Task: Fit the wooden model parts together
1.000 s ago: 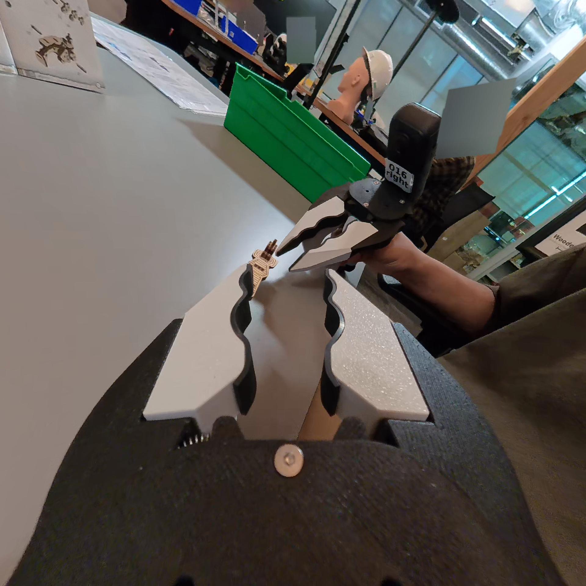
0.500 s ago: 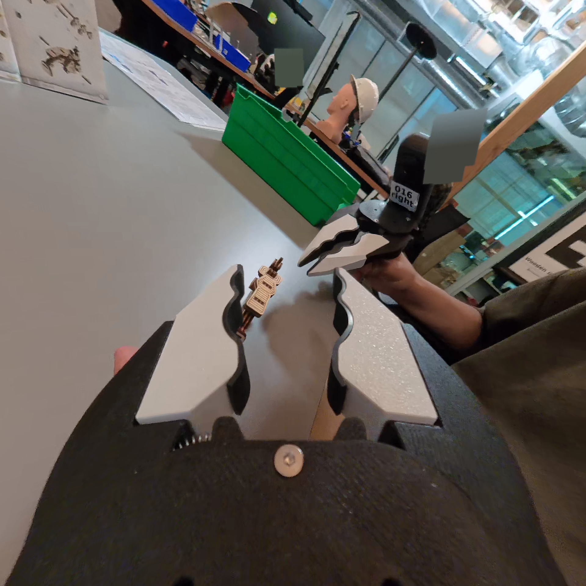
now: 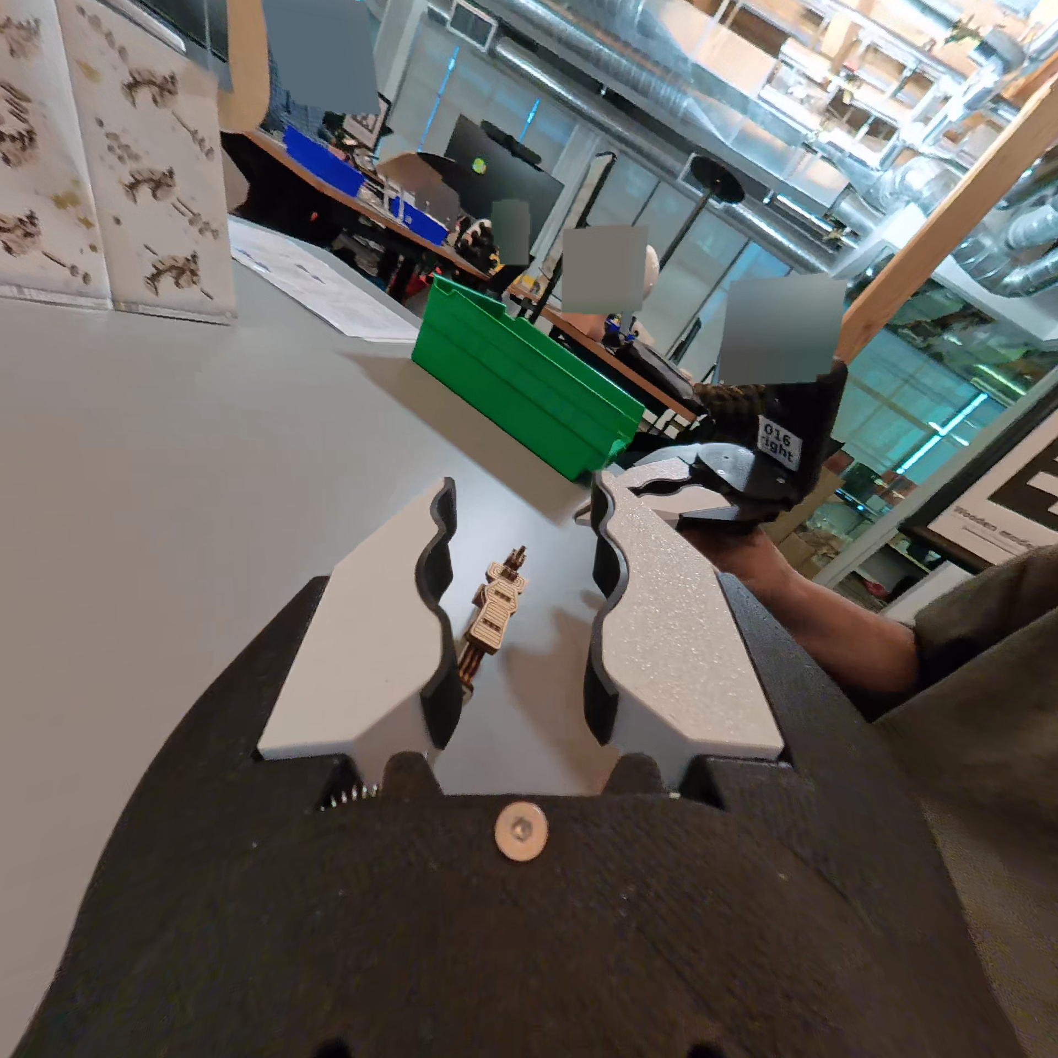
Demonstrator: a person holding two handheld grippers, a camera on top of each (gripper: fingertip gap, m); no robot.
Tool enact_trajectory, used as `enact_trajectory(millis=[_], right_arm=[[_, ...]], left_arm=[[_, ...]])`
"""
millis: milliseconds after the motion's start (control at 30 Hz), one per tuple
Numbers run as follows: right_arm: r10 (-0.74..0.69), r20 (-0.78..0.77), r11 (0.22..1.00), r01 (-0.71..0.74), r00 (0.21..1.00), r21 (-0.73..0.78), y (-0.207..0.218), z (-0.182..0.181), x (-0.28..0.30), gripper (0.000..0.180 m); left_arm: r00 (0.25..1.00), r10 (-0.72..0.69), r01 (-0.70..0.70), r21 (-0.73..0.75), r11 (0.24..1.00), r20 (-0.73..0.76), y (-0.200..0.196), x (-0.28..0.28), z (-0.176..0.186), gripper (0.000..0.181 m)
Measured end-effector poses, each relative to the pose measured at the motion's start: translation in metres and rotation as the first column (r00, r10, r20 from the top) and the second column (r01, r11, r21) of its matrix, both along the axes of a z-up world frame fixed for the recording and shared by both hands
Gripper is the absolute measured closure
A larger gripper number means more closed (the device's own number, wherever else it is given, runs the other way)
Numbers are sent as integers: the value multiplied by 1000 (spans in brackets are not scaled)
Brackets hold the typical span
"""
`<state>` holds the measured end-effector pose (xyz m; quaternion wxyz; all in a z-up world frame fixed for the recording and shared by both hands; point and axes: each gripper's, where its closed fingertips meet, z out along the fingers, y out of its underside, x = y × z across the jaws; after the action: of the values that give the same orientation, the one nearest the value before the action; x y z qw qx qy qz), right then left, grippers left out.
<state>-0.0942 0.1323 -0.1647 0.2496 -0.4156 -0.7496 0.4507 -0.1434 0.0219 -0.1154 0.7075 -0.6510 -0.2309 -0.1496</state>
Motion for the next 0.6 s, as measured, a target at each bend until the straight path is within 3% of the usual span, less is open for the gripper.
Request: enact_trajectory(millis=[333,600], right_arm=[[-50,-56,994,55,997,95,17,-4,2,180],[-59,3,998,59,998,2,18,-9,3,177]], left_arm=[[999,34,-36,-41,999,-36,9,-8,-4,142],[999,42,-43,-49,998,-15,9,-10,-6,151]])
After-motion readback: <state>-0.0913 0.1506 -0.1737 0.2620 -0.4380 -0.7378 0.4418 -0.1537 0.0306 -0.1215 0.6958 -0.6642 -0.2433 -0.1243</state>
